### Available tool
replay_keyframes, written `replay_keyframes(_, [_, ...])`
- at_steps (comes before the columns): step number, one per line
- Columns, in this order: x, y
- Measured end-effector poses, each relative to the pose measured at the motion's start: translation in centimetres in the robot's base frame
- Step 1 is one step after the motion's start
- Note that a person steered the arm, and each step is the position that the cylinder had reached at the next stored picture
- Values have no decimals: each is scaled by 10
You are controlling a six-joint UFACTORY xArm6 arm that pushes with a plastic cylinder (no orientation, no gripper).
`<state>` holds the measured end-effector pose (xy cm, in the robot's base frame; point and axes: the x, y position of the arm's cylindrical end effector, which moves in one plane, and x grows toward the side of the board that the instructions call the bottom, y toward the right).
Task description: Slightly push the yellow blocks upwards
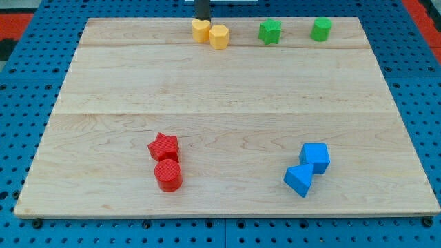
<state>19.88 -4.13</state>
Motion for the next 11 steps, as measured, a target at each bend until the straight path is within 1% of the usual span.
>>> replay_keyframes(1, [18, -3])
replay_keyframes(2, [9, -9])
replay_keyframes(3, [42, -106])
replay_keyframes(4, [100, -97])
replay_keyframes(5, [114, -39])
replay_keyframes(6, [84, -9])
replay_keyframes(7, [66, -21])
replay_keyframes(8, [84, -15])
replay_keyframes(9, [100, 19])
replay_keyframes(10, [86, 35])
replay_keyframes(11, [76, 34])
